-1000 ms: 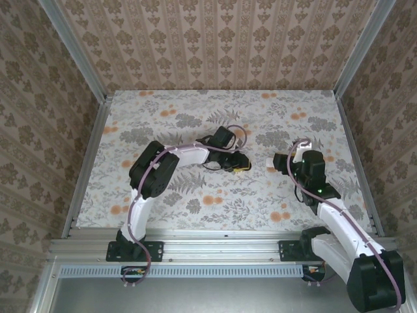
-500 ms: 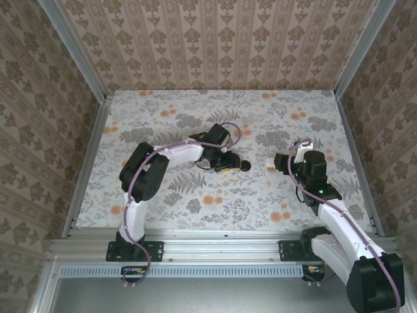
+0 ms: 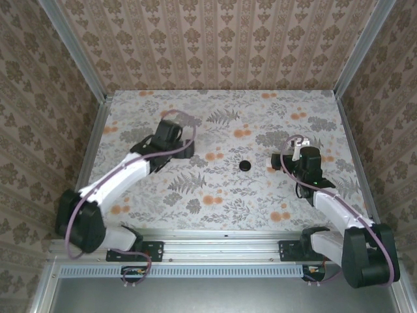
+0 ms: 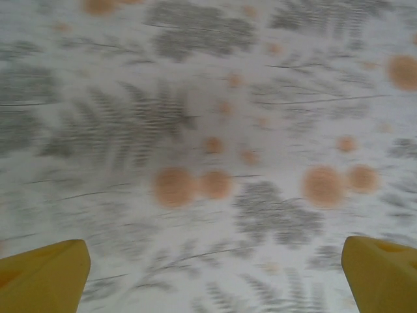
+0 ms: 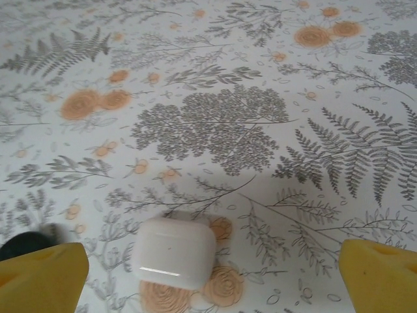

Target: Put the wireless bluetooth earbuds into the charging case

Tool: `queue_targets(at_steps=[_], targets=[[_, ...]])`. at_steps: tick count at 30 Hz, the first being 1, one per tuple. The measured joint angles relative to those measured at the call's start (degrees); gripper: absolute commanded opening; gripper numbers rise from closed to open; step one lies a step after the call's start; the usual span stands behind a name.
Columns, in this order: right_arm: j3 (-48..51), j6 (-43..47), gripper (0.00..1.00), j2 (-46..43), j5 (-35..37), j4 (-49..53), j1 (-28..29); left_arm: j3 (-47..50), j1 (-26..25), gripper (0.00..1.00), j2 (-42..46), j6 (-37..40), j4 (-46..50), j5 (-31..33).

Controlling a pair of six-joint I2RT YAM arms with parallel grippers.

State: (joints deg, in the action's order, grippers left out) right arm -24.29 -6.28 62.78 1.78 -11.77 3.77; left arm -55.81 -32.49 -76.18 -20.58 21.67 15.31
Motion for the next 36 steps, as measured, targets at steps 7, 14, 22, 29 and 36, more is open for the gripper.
queue_targets(at_steps=[7,14,22,29,36], targets=[[0.83,2.99,1.00,7.52,1.33,-12.24,-0.94,25.97,8.59,1.00,16.96,10.49,-20.52,14.16],[0.96,5.18,1.00,13.66,1.05,-21.24,-1.07,35.17,17.64,1.00,15.93,19.43,-38.58,16.41],[3.10,6.38,1.00,22.01,0.11,-36.30,-1.29,39.93,21.55,1.00,-4.94,24.98,-68.02,10.99],[2.89,6.01,1.00,24.98,-2.54,-37.33,-3.45,35.45,28.15,1.00,-10.75,24.17,-71.80,2.67],[1.75,5.44,1.00,24.98,-2.64,-37.31,-4.33,34.51,30.69,1.00,-11.41,22.03,-72.67,-1.90]])
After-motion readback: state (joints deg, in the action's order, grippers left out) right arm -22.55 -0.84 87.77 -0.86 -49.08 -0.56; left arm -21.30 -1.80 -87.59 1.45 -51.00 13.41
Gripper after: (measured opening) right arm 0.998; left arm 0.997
